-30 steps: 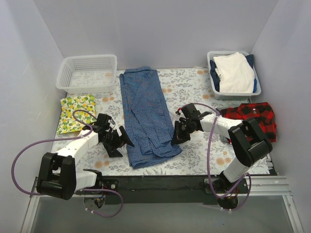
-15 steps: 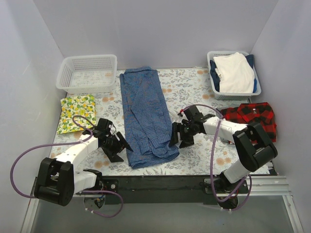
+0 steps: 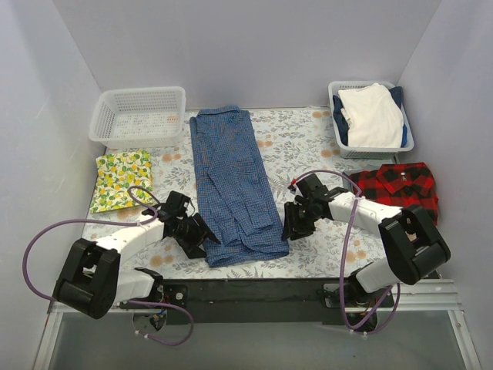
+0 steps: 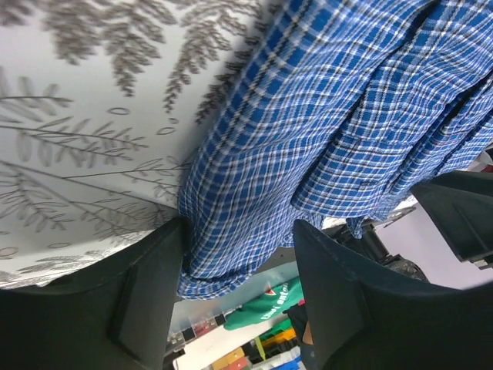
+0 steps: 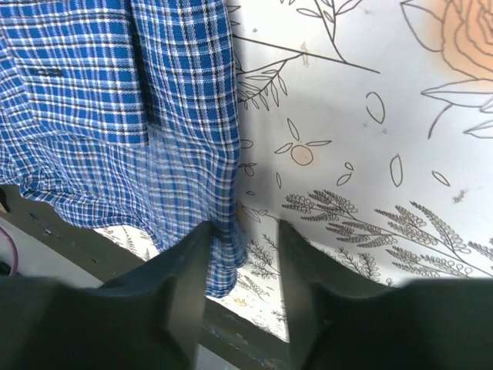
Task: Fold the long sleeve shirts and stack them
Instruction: Fold the shirt
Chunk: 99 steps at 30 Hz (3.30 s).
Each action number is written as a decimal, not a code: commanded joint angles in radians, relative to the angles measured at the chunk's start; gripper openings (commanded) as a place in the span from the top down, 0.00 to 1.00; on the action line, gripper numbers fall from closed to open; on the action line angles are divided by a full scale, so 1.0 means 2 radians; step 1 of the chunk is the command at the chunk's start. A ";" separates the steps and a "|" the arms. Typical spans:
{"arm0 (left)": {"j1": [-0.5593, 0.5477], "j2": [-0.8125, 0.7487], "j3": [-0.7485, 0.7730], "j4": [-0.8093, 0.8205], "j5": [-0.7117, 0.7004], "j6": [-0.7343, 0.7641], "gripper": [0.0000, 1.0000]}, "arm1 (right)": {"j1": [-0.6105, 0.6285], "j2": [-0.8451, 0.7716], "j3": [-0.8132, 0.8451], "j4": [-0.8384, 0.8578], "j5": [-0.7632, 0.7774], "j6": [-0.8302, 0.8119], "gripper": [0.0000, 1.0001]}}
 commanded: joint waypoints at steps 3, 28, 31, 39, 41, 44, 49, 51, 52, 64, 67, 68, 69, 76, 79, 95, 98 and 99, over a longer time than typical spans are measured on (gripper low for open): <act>-0.012 0.022 0.005 -0.004 -0.057 0.005 0.46 | 0.001 0.021 -0.015 0.033 -0.031 -0.020 0.58; -0.012 -0.013 0.047 -0.081 -0.071 0.041 1.00 | 0.002 0.020 -0.006 0.026 -0.105 -0.080 0.99; -0.012 -0.026 0.058 -0.108 -0.063 0.045 1.00 | 0.002 0.005 0.001 0.008 -0.130 -0.096 0.99; -0.012 -0.059 0.066 -0.163 -0.056 0.047 1.00 | 0.002 -0.016 0.026 -0.037 -0.173 -0.138 0.99; -0.012 -0.037 0.077 -0.156 -0.069 0.050 1.00 | 0.001 -0.010 0.041 -0.036 -0.164 -0.135 0.99; -0.008 -0.021 0.128 -0.157 -0.117 0.050 1.00 | -0.002 0.000 0.078 -0.033 -0.153 -0.129 0.99; 0.031 0.016 0.186 -0.128 -0.132 0.062 1.00 | -0.022 0.022 0.137 -0.023 -0.149 -0.119 0.99; 0.041 0.026 0.208 -0.125 -0.143 0.068 1.00 | -0.029 0.038 0.154 -0.022 -0.147 -0.116 0.99; 0.044 0.034 0.219 -0.122 -0.146 0.072 1.00 | -0.034 0.043 0.169 -0.022 -0.147 -0.113 0.99; 0.115 0.177 0.390 -0.072 -0.162 0.140 1.00 | -0.082 0.195 0.346 0.007 -0.122 -0.092 0.99; 0.124 0.229 0.432 -0.054 -0.151 0.153 1.00 | -0.088 0.253 0.421 0.007 -0.126 -0.080 0.99; 0.126 0.255 0.444 -0.051 -0.151 0.157 1.00 | -0.089 0.266 0.438 0.007 -0.127 -0.077 0.99; 0.126 0.272 0.468 -0.047 -0.147 0.161 1.00 | -0.089 0.281 0.471 0.005 -0.127 -0.070 0.99; 0.132 0.392 0.586 -0.047 -0.134 0.186 0.93 | -0.095 0.353 0.530 0.000 -0.111 -0.046 0.93; 0.135 0.420 0.622 -0.046 -0.127 0.187 0.81 | -0.099 0.354 0.542 0.028 -0.098 -0.032 0.71; 0.139 0.379 0.670 -0.036 -0.071 0.219 0.47 | -0.122 0.299 0.514 0.076 -0.031 -0.010 0.45; 0.138 0.331 0.597 -0.019 -0.043 0.235 0.47 | -0.122 0.268 0.460 0.078 -0.012 -0.027 0.44; 0.136 0.310 0.580 -0.016 -0.038 0.239 0.47 | -0.121 0.262 0.444 0.078 -0.008 -0.032 0.44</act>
